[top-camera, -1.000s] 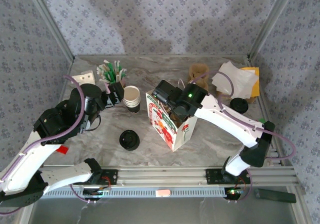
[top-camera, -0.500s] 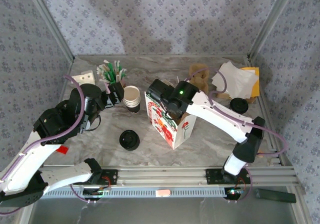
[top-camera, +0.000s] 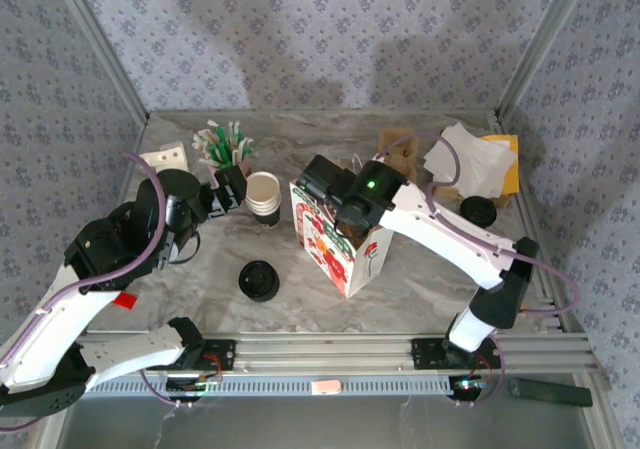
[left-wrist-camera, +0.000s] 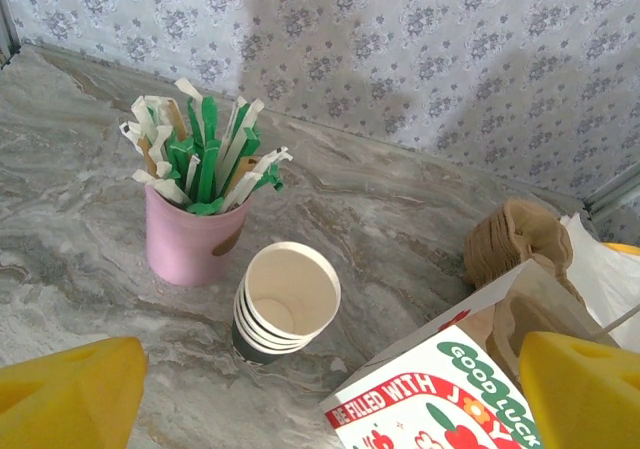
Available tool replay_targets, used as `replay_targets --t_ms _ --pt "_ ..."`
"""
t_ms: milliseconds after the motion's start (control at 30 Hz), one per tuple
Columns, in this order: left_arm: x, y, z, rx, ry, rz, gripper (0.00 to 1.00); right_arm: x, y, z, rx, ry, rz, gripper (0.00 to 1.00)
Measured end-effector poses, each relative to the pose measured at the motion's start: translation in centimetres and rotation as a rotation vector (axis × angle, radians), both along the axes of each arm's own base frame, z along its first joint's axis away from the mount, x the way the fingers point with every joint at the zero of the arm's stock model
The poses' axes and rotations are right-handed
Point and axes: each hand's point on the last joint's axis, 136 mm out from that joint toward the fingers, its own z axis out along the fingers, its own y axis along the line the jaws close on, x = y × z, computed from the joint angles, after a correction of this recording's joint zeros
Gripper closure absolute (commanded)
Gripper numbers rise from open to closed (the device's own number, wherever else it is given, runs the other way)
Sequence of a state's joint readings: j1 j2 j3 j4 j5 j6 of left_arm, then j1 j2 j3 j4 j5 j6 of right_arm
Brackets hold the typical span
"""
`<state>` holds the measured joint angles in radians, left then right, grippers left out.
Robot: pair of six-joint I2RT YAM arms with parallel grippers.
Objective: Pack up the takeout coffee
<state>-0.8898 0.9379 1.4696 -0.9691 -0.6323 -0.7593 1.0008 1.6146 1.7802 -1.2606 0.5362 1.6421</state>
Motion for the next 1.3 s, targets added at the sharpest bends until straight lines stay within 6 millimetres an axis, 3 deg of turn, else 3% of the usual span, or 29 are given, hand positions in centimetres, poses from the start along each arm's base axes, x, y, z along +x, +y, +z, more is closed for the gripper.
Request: replay_targets --t_ms 133,300,1300 --pt "0.0 -0.1 -0.1 -0.002 0.004 -0.007 0.04 0.2 -0.2 1.5 0.030 -0.049 0.005 0.66" --pt "0.0 -0.2 -0.1 -0.003 0.006 -0.011 0.04 0.4 -0.4 2.0 0.010 -0.065 0.018 0.66" --pt "0.0 -0.3 -0.2 -0.002 0.008 -0.013 0.03 0.9 -2.2 0.8 -0.222 -0.062 0.063 0.66"
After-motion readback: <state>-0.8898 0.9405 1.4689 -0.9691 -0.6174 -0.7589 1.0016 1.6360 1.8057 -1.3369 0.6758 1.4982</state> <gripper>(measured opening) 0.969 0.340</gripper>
